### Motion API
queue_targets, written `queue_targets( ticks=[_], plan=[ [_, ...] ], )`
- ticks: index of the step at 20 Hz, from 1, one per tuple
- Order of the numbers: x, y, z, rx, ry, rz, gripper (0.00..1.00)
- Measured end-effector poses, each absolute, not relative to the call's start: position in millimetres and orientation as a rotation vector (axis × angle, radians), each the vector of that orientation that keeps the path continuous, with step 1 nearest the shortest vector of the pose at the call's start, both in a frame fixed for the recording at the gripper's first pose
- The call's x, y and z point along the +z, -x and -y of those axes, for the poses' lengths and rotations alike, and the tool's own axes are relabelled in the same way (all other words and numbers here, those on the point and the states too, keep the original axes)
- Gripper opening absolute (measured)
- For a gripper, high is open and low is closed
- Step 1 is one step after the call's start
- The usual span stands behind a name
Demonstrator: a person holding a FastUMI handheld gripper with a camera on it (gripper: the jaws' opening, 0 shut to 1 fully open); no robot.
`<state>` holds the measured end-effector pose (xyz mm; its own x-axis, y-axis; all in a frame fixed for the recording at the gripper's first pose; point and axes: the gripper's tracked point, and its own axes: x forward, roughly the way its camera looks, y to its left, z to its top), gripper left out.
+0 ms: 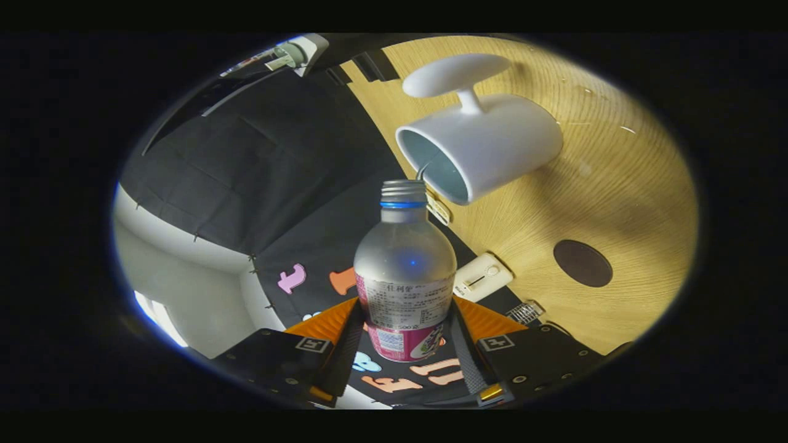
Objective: Take the bottle from table, then pour the juice into the cup, finally place the bottle on the coaster
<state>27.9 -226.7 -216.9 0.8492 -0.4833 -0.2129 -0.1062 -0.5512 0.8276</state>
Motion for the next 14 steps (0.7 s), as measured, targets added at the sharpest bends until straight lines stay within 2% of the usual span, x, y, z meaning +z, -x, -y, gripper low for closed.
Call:
queue_targets(
  ticks=[6, 14],
  plan=[
    [-204.3, -31.9, 225.4, -0.494, -2.164, 0.492, 0.73],
    [-205.9, -29.7, 226.8, -0.517, -2.156, 0.488, 0.72]
  ],
)
